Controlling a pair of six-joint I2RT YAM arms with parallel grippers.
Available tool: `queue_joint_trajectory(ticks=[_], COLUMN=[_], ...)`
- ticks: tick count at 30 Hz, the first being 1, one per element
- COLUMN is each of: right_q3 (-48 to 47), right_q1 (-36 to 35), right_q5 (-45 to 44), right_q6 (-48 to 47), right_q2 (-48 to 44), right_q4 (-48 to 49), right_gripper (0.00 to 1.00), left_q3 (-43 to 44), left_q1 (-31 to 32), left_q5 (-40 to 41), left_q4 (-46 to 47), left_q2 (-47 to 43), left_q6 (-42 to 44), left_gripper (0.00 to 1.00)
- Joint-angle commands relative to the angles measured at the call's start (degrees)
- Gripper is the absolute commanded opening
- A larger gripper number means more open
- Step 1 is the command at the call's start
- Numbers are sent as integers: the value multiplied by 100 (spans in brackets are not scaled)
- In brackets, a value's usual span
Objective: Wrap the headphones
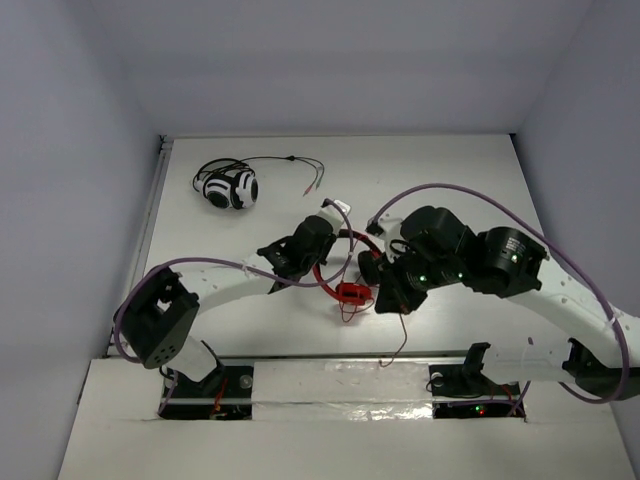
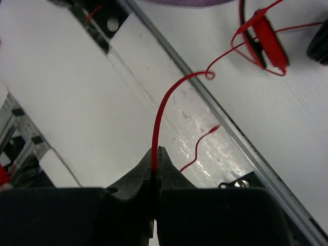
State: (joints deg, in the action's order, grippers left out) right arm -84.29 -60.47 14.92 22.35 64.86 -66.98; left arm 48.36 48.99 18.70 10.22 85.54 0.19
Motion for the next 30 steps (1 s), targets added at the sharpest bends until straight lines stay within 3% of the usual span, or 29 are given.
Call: queue_joint_trajectory(ticks=[1, 3, 6, 16, 23, 30], right_q3=[-833, -1237, -1529, -1221, -1151, -423], right_q1=[-18, -18, -18, 34, 431, 658], right_q5=[-899, -2291, -3475, -5339, -5244, -5781], right_q6=[295, 593, 735, 745, 288, 472], right_q2=[140, 272, 352, 545, 361, 300], right_q4=[-481, -1008, -1256, -922, -685, 87], right_gripper=[0, 0, 0, 0, 0, 0], left_q3=[245, 69, -28, -564, -371, -406], left_q1=[-65, -65, -65, 40, 40, 40], left_q5=[-234, -839, -1376, -2756, -2661, -3372], left_q4=[366, 568, 499, 735, 525, 780], left_q2=[-256, -493, -661, -1346, -1347, -1742], left_q6=[-54, -62, -71, -221, -63, -71], left_gripper=[0, 0, 0, 0, 0, 0])
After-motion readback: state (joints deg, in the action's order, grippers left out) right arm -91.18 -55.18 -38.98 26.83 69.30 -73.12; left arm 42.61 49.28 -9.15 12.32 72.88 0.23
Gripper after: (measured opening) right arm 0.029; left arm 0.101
